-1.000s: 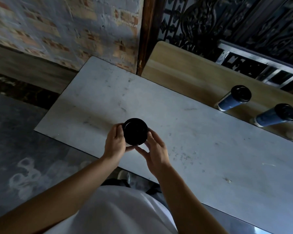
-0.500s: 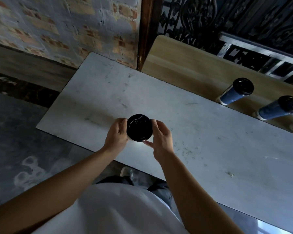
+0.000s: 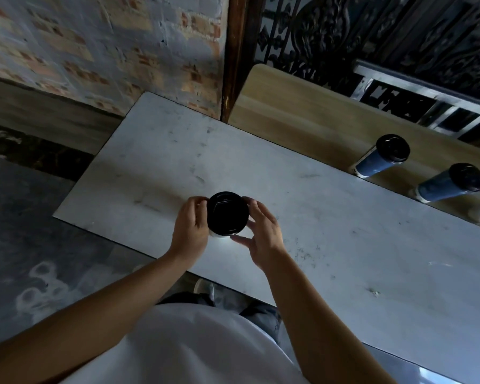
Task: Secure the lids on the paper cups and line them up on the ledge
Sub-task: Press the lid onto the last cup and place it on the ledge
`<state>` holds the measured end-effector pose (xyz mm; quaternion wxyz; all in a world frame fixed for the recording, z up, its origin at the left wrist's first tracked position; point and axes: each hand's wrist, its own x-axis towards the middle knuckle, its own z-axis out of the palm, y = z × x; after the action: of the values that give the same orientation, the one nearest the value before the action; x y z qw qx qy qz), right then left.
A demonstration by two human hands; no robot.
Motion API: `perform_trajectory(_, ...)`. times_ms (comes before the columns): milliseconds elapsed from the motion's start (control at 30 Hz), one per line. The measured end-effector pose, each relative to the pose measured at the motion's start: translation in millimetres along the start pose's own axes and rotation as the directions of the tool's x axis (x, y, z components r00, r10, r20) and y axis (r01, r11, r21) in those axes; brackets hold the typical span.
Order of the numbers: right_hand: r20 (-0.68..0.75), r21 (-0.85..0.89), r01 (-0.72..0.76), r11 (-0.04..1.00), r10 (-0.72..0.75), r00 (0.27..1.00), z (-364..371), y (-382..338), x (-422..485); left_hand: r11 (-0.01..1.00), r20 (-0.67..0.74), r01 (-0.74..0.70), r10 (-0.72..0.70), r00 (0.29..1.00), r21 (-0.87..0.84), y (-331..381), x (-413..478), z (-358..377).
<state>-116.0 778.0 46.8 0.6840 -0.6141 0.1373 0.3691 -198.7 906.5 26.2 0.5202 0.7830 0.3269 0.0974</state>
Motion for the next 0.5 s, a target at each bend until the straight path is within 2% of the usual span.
perform_trajectory(167,-0.056,0.006,0.099,0.995,-0.098,0.994,8.0,21.7,-9.6,1.000,-0.022,-0.021,0.021,1.000,-0.011,-3.4,-7.2,7.8)
perform_trajectory(233,-0.043,-0.016,0.063,0.998,-0.063,0.997,9.2,13.5,-5.6,0.998,-0.054,0.032,-0.035,0.998,-0.052,-4.7,-9.1,10.7)
perform_trajectory(300,-0.016,0.052,0.033,0.998,-0.032,0.999,5.5,7.0,0.1,0.980,-0.039,0.134,-0.141,0.989,-0.144,-1.9,-12.0,15.1)
perform_trajectory(400,-0.005,0.113,0.106,0.988,-0.106,0.994,-1.4,17.2,-3.3,0.913,0.031,0.298,-0.302,0.953,-0.278,7.1,-21.7,23.4)
perform_trajectory(500,-0.019,0.014,0.081,0.997,-0.080,0.997,-2.4,16.7,-2.1,0.947,-0.040,0.266,-0.277,0.960,-0.178,2.3,-23.0,23.7)
